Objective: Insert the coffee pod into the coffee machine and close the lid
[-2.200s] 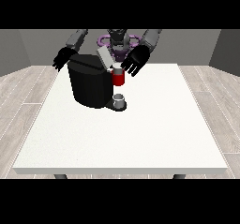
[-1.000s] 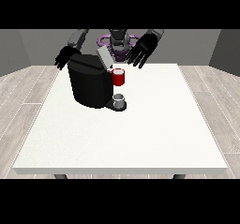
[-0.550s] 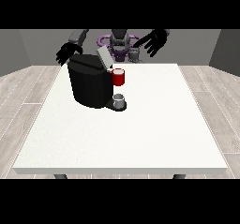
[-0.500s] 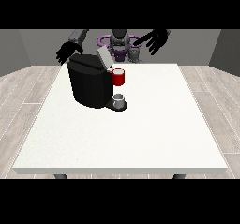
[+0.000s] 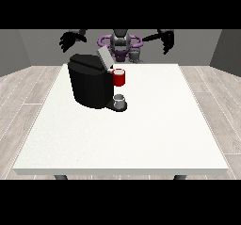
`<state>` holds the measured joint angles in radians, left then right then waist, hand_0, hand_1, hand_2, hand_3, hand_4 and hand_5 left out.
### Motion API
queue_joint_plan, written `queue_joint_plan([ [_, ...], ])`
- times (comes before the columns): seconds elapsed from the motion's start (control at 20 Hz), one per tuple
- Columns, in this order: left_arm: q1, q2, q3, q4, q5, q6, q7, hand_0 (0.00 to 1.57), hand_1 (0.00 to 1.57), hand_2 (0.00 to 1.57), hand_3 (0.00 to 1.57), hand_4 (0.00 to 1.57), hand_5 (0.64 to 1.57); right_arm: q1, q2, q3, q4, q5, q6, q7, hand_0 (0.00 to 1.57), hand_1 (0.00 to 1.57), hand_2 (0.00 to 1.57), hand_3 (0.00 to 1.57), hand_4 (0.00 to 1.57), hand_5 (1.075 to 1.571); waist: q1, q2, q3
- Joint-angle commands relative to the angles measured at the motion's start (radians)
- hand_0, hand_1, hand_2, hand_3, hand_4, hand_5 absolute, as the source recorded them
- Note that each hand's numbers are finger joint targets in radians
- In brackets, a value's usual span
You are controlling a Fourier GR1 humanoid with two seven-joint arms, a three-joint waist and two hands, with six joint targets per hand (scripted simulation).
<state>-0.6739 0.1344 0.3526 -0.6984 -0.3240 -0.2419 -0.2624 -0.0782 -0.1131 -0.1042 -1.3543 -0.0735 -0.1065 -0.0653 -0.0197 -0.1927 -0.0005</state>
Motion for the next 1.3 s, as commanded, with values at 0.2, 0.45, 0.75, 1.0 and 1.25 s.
queue_joint_plan([
  [0.2, 0.141, -0.073, 0.003, -0.048, 0.083, -0.061, 0.060, 0.00, 0.00, 0.00, 0.00, 0.00, 1.571, -0.030, -0.042, 0.047, -0.097, -0.005, 0.066, 0.116, 0.00, 0.00, 0.00, 0.00, 0.00, 1.571, 0.083, -0.131, 0.0003],
  [0.45, 0.174, -0.120, -0.008, -0.133, 0.131, -0.049, 0.062, 0.00, 0.00, 0.00, 0.00, 0.14, 1.571, -0.103, -0.078, 0.027, -0.103, -0.027, 0.117, 0.099, 0.00, 0.00, 0.00, 0.00, 0.00, 1.571, 0.134, -0.067, 0.0007],
  [0.75, 0.214, -0.098, -0.034, -0.255, 0.186, -0.092, 0.102, 0.00, 0.00, 0.00, 0.00, 0.20, 1.571, -0.130, -0.041, 0.113, -0.100, 0.065, 0.100, 0.084, 0.00, 0.00, 0.00, 0.00, 0.24, 1.571, 0.159, -0.013, 0.0007],
  [1.0, 0.320, -0.116, -0.073, -0.394, 0.235, -0.070, 0.117, 0.00, 0.00, 0.00, 0.00, 0.00, 1.571, -0.195, -0.057, 0.098, -0.124, 0.050, 0.138, 0.119, 0.00, 0.00, 0.00, 0.00, 0.00, 1.571, 0.137, 0.042, 0.0006],
  [1.25, 0.357, -0.106, -0.082, -0.480, 0.284, -0.094, 0.124, 0.00, 0.00, 0.00, 0.00, 0.00, 1.571, -0.290, -0.062, 0.040, -0.037, 0.009, 0.151, 0.123, 0.00, 0.00, 0.00, 0.00, 0.00, 1.571, 0.175, 0.106, 0.0006],
])
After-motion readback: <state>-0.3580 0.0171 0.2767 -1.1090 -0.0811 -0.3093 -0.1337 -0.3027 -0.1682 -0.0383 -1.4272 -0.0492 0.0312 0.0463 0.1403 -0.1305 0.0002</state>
